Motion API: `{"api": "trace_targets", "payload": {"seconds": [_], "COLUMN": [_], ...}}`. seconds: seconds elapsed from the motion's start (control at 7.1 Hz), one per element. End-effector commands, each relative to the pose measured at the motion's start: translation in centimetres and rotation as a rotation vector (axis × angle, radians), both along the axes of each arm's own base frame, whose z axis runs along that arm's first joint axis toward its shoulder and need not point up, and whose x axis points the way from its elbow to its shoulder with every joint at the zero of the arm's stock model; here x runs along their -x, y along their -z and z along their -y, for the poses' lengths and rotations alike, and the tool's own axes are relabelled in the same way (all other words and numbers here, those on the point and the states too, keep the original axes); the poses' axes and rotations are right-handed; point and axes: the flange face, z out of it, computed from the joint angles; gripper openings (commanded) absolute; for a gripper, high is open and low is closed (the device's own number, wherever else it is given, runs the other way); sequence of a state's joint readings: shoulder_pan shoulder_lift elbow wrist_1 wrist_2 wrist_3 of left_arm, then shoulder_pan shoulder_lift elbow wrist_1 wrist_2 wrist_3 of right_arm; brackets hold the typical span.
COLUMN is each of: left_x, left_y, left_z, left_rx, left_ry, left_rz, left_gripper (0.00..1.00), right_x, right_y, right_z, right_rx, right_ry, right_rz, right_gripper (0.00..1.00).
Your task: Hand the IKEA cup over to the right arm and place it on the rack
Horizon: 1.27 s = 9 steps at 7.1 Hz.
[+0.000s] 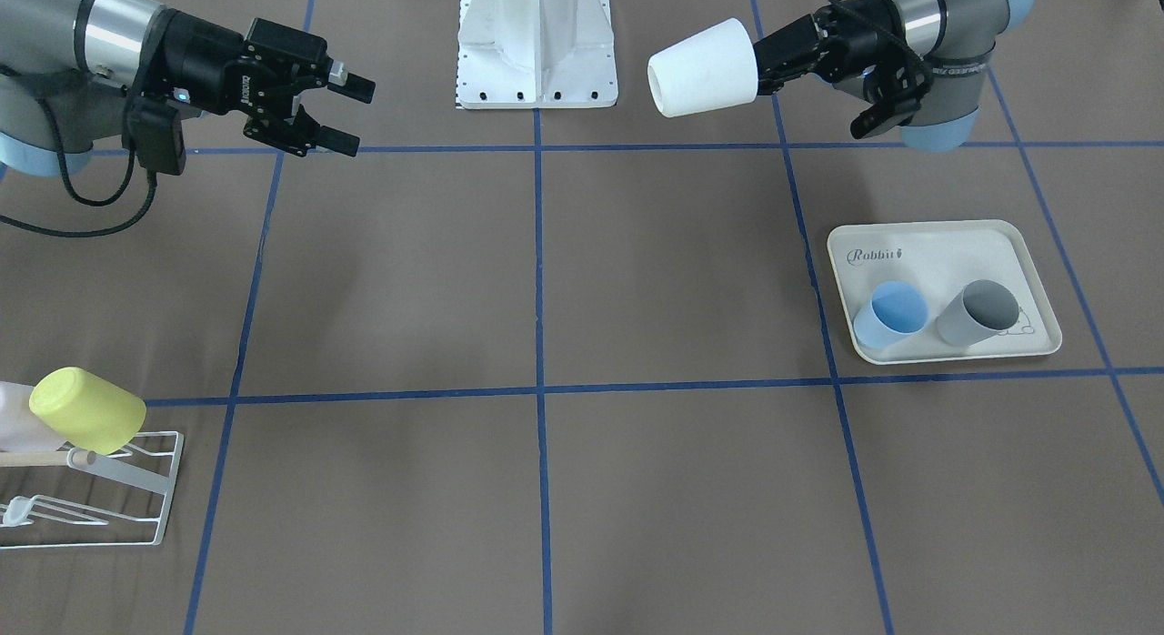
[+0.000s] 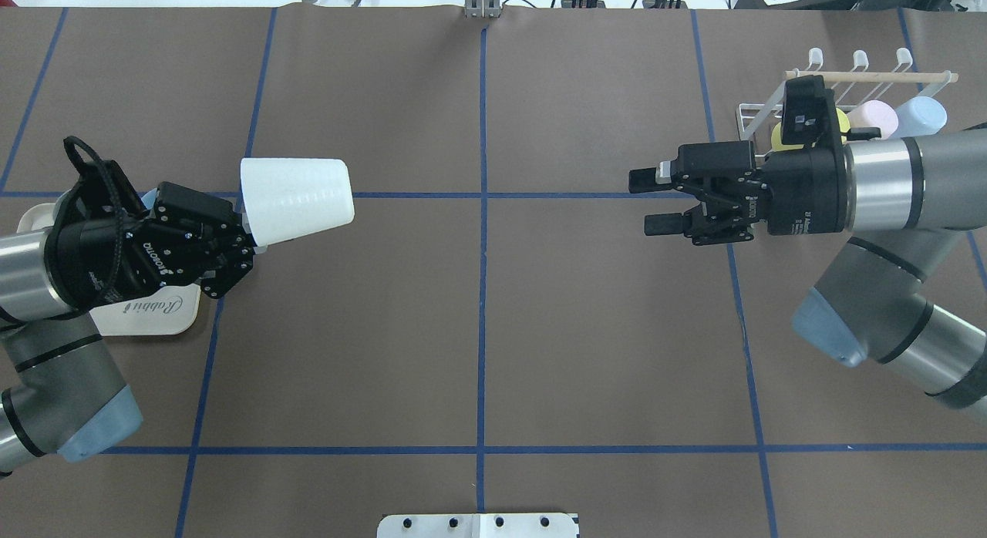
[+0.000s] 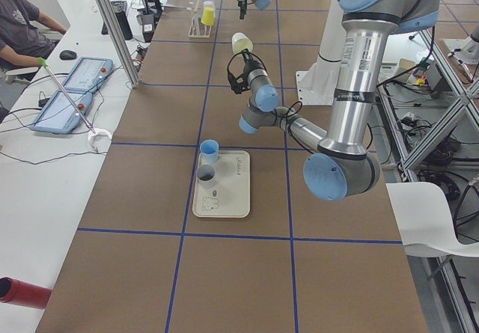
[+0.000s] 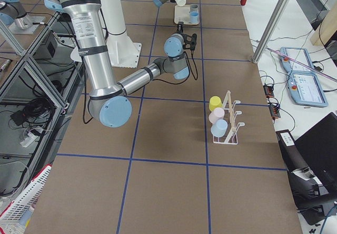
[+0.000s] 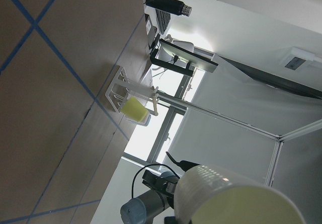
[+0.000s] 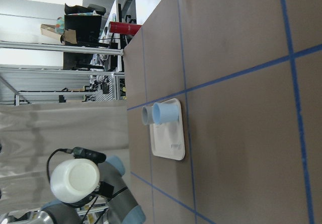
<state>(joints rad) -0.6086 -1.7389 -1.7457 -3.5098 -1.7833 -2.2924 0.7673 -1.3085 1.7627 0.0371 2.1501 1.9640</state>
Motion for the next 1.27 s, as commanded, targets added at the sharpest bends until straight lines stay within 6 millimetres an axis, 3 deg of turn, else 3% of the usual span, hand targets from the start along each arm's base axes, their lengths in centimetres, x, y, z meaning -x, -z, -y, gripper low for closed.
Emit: {"api": "trace_targets", "payload": {"seconds": [0.0, 0.14, 0.42, 0.56, 0.84, 1.13], "left_x": [-1.6, -2.2, -2.6, -3.0, -7.1, -7.6], "left_y": [0.8, 0.9, 1.3, 1.6, 1.6, 2.4], "left_z": [-2.1, -3.0, -3.9, -4.4, -6.5, -6.4], "left_rx": [-0.060, -0.073, -0.092, -0.092, -0.026, -0.028], "left_ry": [-0.041, -0.065, -0.087, -0.096, -0.113, -0.114], "left_rz": [-0.062, -0.099, -0.143, -0.165, -0.297, -0.302], "left_gripper": [0.00, 0.00, 0.00, 0.00, 0.00, 0.00], "right_x": [3.7, 5.3, 6.8, 7.2, 8.2, 8.5], "right_y": [1.6, 3.1, 6.2, 7.1, 8.3, 8.3], "right_z": [-4.5, -5.8, -6.6, -6.9, -8.3, -8.7], "right_rx": [-0.001, 0.006, -0.015, -0.005, 0.006, -0.003], "right_ry": [0.038, 0.050, 0.071, 0.059, 0.066, 0.070], "right_rz": [0.175, 0.220, 0.280, 0.307, 0.345, 0.345], "right_gripper": [0.99, 0.99, 0.99, 1.00, 1.00, 0.99]}}
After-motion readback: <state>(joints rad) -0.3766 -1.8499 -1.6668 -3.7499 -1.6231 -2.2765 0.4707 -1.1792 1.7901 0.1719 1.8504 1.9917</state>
